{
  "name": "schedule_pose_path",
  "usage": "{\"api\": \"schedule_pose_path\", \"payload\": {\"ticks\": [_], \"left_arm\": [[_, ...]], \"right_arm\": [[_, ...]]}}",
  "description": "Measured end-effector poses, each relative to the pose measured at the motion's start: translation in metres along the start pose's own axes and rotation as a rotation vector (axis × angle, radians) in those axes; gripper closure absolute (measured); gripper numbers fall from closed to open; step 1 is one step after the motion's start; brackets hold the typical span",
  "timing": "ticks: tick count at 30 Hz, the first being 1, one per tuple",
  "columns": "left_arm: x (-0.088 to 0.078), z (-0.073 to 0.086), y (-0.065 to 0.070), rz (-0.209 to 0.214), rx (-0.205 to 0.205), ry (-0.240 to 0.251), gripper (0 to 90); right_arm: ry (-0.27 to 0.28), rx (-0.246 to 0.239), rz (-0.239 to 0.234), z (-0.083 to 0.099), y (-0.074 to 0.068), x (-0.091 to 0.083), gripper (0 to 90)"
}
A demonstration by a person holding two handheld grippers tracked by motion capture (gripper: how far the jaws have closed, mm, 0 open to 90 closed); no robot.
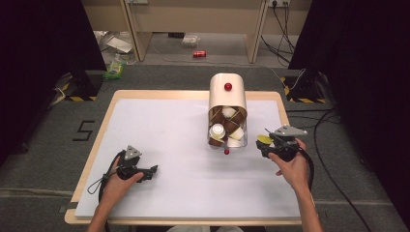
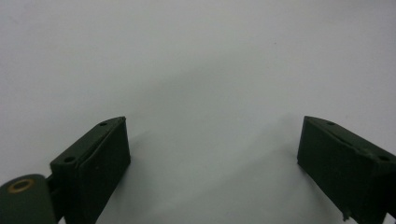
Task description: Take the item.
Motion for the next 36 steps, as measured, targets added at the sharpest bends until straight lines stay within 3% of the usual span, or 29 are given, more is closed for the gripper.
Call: {"api": "schedule_pose_path", "payload": {"ticks": [16, 36], "left_arm": [[0.0, 0.0, 0.0, 0.0, 0.0, 0.0, 8.7], [0.0, 0.0, 0.0, 0.001, 0.0, 0.0, 8.6]], "right_arm": [[-0.075, 0.039, 0.006, 0.022, 0.003, 0.03, 39.7], [-0.096, 0.001, -0.03, 0.027, -0.012, 0.051, 39.5]]}}
Point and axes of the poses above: each handheld gripper's, and its own axes: x roughly forward along the jaws, z roughly out of its underside, y roughly to its right, the point moved 1 cm from there along x, roughly forward along the jaws, and after that the axes turned 9 degrees about z, right-handed, at the moved point
